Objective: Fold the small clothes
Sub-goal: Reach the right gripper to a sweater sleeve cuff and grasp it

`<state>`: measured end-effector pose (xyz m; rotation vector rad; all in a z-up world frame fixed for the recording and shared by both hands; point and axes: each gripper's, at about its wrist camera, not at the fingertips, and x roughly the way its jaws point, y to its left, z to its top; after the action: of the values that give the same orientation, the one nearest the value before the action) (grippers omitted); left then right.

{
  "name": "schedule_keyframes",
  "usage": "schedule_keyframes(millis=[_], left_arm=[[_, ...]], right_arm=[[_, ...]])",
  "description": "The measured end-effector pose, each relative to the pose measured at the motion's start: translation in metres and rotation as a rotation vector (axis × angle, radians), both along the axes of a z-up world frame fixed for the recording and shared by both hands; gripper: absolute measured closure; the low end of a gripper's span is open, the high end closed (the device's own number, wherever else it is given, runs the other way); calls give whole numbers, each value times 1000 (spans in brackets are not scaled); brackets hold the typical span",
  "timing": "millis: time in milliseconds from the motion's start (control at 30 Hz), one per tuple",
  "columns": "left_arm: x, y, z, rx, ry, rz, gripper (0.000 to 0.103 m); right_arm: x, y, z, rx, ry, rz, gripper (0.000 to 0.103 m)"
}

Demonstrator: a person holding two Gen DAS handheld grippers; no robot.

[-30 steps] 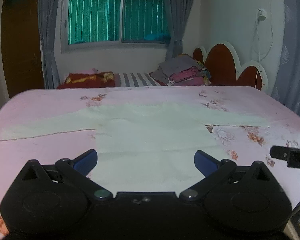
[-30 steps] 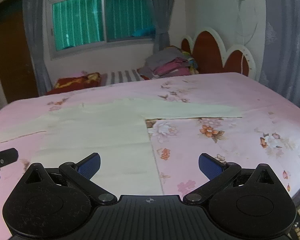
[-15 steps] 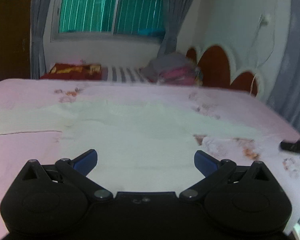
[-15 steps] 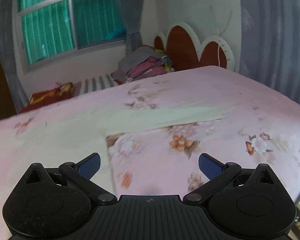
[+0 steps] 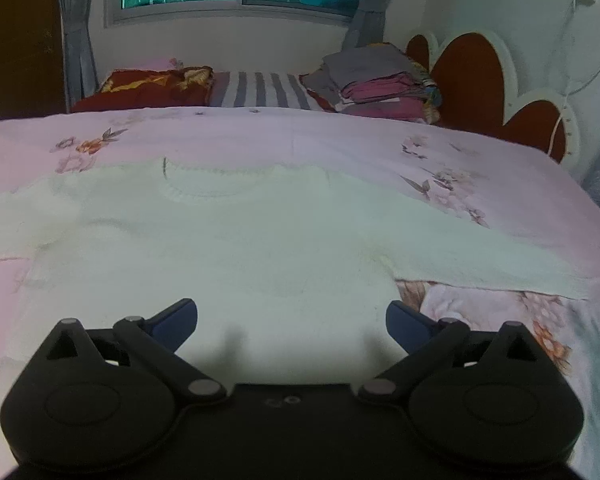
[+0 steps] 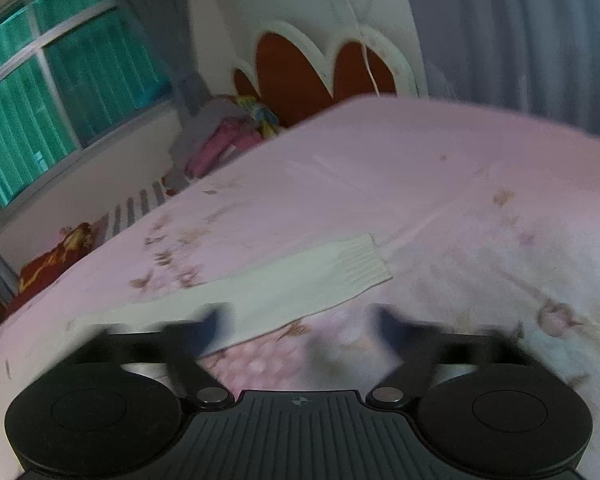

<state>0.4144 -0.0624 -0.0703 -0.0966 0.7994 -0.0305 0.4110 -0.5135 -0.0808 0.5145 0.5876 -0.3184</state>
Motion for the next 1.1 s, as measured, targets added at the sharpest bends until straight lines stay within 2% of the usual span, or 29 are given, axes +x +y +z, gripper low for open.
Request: schedule_keyframes(millis=[167,200,267,367,600,633,700,767,833,900,1000,1100], left_arm=[[20,-10,-6,35,28,29,3],[23,-11,-8,41,32,38,3],[30,-13,-12,51,48,47,5],[40,-10,-17,63,77,65,7],[45,3,-13,58,56,88,7],[46,8,-13,61,54,89,7],[48,22,-13,54,67,89,7],[49,36,-15,52,90,61,6],[48,47,-19,89,96,33,7],[47,60,-23,115,94,10,7],[46,88,-27,84,81,-2,9],[45,118,-29,40,78,24,9]], right_arm=[[25,-43,-34,121,29,-56,47],[28,-49,-40,139,35,-60,60],[35,-62,-54,195,49,-71,70],[37,-74,-67,253,44,-88,70],[33,-88,-66,274,19,-114,71],[33,-88,-66,276,18,-123,74],[30,-87,-65,246,39,-153,96],[31,-85,-64,204,63,-170,99],[37,-73,-54,128,107,-153,100],[39,-54,-39,101,77,-101,100],[41,-11,-16,64,48,-9,100],[43,52,3,35,30,103,100]])
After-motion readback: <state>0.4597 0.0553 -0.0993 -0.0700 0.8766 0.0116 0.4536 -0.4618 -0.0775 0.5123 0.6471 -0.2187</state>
